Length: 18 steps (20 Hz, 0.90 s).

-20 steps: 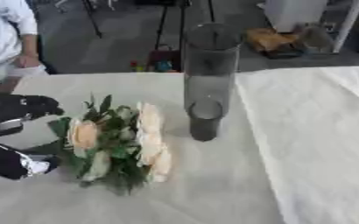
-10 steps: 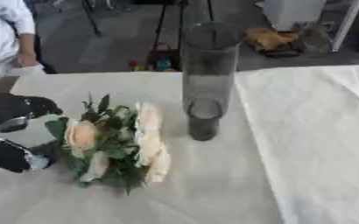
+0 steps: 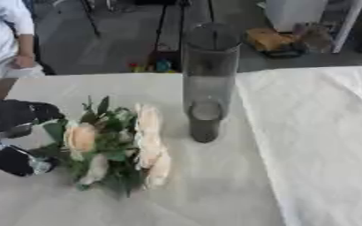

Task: Arrange flowers into the vase.

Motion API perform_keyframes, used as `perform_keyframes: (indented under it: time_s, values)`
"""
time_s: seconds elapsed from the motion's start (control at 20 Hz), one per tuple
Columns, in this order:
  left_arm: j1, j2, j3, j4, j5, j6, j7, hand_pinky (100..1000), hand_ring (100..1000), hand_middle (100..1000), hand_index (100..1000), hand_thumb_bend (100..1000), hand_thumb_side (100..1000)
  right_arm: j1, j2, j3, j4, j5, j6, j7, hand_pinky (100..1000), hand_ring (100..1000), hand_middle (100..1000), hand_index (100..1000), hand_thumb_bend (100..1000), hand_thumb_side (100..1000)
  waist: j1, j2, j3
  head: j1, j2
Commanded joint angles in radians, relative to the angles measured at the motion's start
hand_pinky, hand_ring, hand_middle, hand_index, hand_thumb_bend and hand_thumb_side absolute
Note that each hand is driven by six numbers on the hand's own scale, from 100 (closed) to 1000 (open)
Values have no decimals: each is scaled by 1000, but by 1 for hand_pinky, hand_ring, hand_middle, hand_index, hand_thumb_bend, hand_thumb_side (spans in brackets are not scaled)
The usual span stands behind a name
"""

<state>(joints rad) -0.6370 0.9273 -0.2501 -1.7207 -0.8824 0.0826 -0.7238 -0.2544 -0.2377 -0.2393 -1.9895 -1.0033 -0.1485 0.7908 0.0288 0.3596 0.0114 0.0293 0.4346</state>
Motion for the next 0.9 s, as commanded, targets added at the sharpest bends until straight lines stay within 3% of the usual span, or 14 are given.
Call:
perform_keyframes:
  time_s: [0.05,0.9]
  values:
    - [-5,27,16,2,-10,-1,12,841,946,966,1000,394,578,-7,-8,-1,-10,6,2,1,782,914,618,894,100,926,1,-17,-2,3,-13]
    - [34,42,46,50,22,-9,54,839,951,969,1000,378,592,-9,-3,-4,-10,12,1,0,787,916,617,896,100,925,-3,-11,-1,6,-23]
